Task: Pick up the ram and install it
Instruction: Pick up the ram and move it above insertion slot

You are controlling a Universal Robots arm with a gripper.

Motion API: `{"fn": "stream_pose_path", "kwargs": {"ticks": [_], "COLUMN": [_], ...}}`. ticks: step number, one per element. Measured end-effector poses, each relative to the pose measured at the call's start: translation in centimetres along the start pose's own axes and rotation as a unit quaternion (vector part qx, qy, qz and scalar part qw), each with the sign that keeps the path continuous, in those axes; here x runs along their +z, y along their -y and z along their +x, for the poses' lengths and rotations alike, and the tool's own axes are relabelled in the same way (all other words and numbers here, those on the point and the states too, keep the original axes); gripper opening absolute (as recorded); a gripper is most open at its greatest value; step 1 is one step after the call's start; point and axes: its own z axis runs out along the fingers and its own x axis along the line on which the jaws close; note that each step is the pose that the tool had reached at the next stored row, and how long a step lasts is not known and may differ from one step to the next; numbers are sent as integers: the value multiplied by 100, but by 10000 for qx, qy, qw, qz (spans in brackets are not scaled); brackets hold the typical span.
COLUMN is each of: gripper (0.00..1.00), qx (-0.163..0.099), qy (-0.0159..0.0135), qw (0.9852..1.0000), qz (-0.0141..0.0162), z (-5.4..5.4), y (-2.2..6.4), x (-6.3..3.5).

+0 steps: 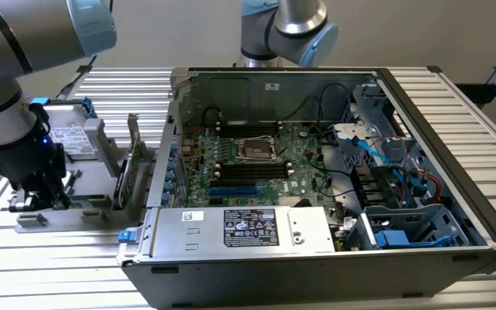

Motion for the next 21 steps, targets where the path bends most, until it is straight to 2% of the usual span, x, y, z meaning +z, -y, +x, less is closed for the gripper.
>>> {"fn": "stream_pose_path", "kwargs": {"ticks": [10,13,16,17,21], "gripper": [14,14,14,14,14], "qx": [1,1,0,-1,-4], "qy": [4,13,34,54,100], "qw": [10000,10000,10000,10000,10000], "qz": [0,1,1,2,4], "z": [-7,-5,2,9,27], "y": [3,87,206,284,457], "x": [-427,-532,-632,-690,-823]}}
